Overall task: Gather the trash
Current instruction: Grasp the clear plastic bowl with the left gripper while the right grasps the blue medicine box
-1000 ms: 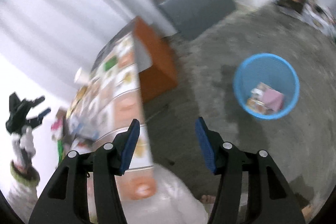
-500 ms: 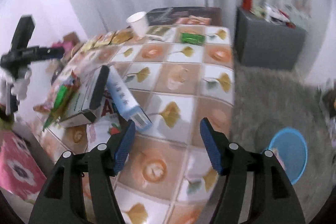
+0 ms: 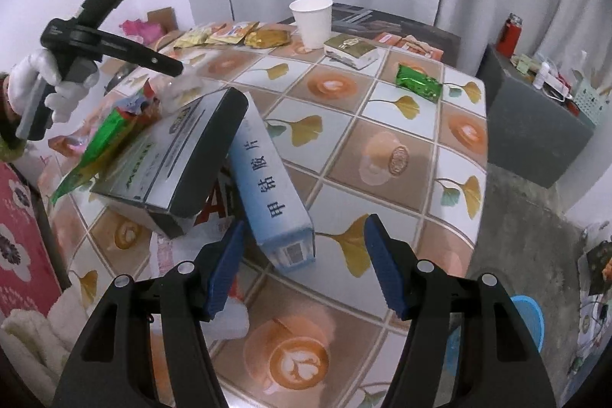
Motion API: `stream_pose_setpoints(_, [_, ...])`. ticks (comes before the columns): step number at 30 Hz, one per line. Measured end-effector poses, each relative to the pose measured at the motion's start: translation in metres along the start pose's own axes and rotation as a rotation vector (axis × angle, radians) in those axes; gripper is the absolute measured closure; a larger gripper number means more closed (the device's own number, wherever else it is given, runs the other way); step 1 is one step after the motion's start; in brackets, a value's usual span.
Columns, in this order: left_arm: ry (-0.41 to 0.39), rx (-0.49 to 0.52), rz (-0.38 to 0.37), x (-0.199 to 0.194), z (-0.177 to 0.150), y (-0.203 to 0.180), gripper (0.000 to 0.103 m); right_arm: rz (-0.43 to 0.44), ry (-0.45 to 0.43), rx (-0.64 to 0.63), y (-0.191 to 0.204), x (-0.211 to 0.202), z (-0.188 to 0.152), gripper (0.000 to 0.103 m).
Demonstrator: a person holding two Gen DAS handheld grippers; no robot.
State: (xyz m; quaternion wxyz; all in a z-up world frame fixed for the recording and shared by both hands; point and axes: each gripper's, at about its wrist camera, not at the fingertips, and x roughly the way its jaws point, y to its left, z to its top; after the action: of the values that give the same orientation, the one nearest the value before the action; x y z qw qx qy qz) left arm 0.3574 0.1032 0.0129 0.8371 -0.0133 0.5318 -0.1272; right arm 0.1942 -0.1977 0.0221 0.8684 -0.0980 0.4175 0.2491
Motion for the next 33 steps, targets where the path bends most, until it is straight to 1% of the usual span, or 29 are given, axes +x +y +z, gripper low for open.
stream_pose_setpoints(2, [0.025, 0.017, 0.021, 0.008, 0.001, 0.000, 0.027, 0.009, 0.002, -0.009, 0.002, 0.006, 0.003, 0.041])
stream_pose_setpoints(6, [0.064, 0.023, 0.051, 0.019, 0.002, 0.003, 0.027, 0.022, 0.006, -0.024, 0.005, 0.017, 0.007, 0.048])
stream_pose_setpoints(12, [0.073, 0.009, 0.053, 0.029, 0.005, 0.007, 0.028, 0.029, 0.014, -0.034, 0.007, 0.025, 0.009, 0.058])
stream_pose_setpoints(18, [0.080, -0.004, 0.065, 0.037, 0.008, 0.008, 0.029, 0.031, 0.008, -0.026, 0.005, 0.028, 0.011, 0.059])
stream_pose_setpoints(19, [0.079, -0.005, 0.068, 0.038, 0.009, 0.008, 0.030, 0.032, 0.005, -0.028, 0.006, 0.029, 0.011, 0.059])
stream_pose_setpoints(21, [0.083, -0.003, 0.069, 0.040, 0.009, 0.007, 0.038, 0.032, 0.002, -0.031, 0.007, 0.029, 0.011, 0.060])
stream_pose_setpoints(27, [0.083, -0.010, 0.071, 0.041, 0.008, 0.008, 0.038, 0.030, -0.009, -0.034, 0.007, 0.028, 0.011, 0.061])
stream_pose_setpoints(33, [0.073, -0.016, 0.074, 0.039, 0.005, 0.007, 0.039, 0.028, -0.024, -0.021, 0.005, 0.026, 0.009, 0.067])
